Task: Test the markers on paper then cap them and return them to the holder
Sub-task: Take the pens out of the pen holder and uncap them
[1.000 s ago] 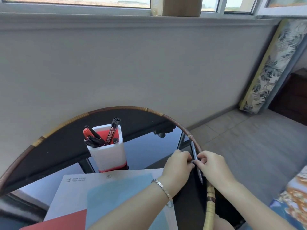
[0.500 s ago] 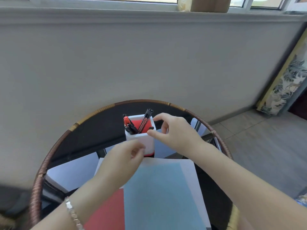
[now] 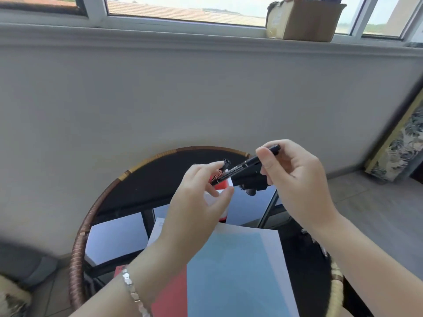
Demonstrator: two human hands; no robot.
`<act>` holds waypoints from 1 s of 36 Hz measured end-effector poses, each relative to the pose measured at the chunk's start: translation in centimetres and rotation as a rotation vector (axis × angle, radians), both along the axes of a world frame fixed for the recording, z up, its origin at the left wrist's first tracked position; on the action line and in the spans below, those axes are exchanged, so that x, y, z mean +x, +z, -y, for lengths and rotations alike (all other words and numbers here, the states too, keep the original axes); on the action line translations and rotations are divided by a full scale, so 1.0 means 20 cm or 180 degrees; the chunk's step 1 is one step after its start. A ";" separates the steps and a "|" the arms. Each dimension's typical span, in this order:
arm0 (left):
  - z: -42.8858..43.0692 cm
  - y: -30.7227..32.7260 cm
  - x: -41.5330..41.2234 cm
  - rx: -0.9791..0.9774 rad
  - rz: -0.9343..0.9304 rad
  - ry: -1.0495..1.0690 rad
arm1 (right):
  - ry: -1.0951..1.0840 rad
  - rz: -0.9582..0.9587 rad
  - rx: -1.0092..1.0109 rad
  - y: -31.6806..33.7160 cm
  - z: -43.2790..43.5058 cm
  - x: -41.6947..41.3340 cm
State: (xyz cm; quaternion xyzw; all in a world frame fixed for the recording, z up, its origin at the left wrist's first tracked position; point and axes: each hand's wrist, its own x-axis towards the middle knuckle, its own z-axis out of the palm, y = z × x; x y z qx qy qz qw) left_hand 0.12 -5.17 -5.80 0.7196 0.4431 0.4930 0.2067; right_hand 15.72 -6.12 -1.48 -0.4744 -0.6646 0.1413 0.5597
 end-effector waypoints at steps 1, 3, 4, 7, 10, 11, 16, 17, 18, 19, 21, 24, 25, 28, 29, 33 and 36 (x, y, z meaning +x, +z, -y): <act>0.00 0.02 0.03 0.0071 0.0015 -0.0038 | 0.0105 -0.0044 -0.0064 0.01 0.02 0.00; 0.02 0.04 0.08 0.0191 0.0055 -0.0124 | 0.0331 -0.0083 -0.0202 0.01 0.06 0.01; 0.03 0.04 0.10 0.0205 0.0107 -0.0169 | 0.0437 -0.0115 -0.0269 0.00 0.07 0.01; 0.05 0.03 0.14 -0.0185 0.0505 -0.0405 | 0.0552 -0.0396 -0.0614 -0.05 0.09 0.02; 0.06 0.02 0.15 -0.0864 0.1284 -0.0528 | 0.0341 -0.0515 -0.1396 -0.15 0.10 0.05; 0.06 0.01 0.15 -0.1038 0.1583 -0.0537 | 0.0293 -0.0502 -0.1735 -0.19 0.10 0.05; 0.08 -0.04 0.14 -0.1856 0.2609 -0.0819 | 0.0285 -0.1203 -0.2795 -0.35 0.10 0.04; 0.08 -0.06 0.14 -0.1957 0.2720 -0.0867 | 0.0320 -0.1538 -0.2922 -0.36 0.10 0.04; 0.09 -0.07 0.14 -0.2050 0.2809 -0.0904 | 0.0430 -0.1934 -0.3008 -0.36 0.10 0.05; 0.10 -0.09 0.14 -0.2114 0.2831 -0.0914 | 0.0584 -0.2400 -0.3027 -0.36 0.09 0.05; 0.11 -0.12 0.13 -0.2224 0.2706 -0.0842 | 0.0735 -0.3136 -0.2849 -0.36 0.08 0.06; 0.11 -0.15 0.12 -0.2198 0.2084 -0.0648 | 0.0542 -0.3103 -0.2351 -0.35 0.09 0.09; 0.11 -0.16 0.11 -0.2157 0.1849 -0.0640 | 0.0474 -0.2944 -0.2182 -0.35 0.09 0.09; 0.10 -0.18 0.09 -0.1968 0.0973 -0.0691 | 0.0294 -0.2279 -0.1768 -0.35 0.12 0.09; 0.09 -0.19 0.09 -0.1836 0.0571 -0.0676 | 0.0295 -0.2117 -0.1705 -0.35 0.13 0.08; 0.09 -0.22 0.10 -0.1230 -0.0658 -0.0583 | 0.0492 -0.1742 -0.1929 -0.38 0.15 0.04; 0.09 -0.22 0.13 -0.0869 -0.1033 -0.0712 | 0.0417 -0.1724 -0.1933 -0.40 0.15 0.00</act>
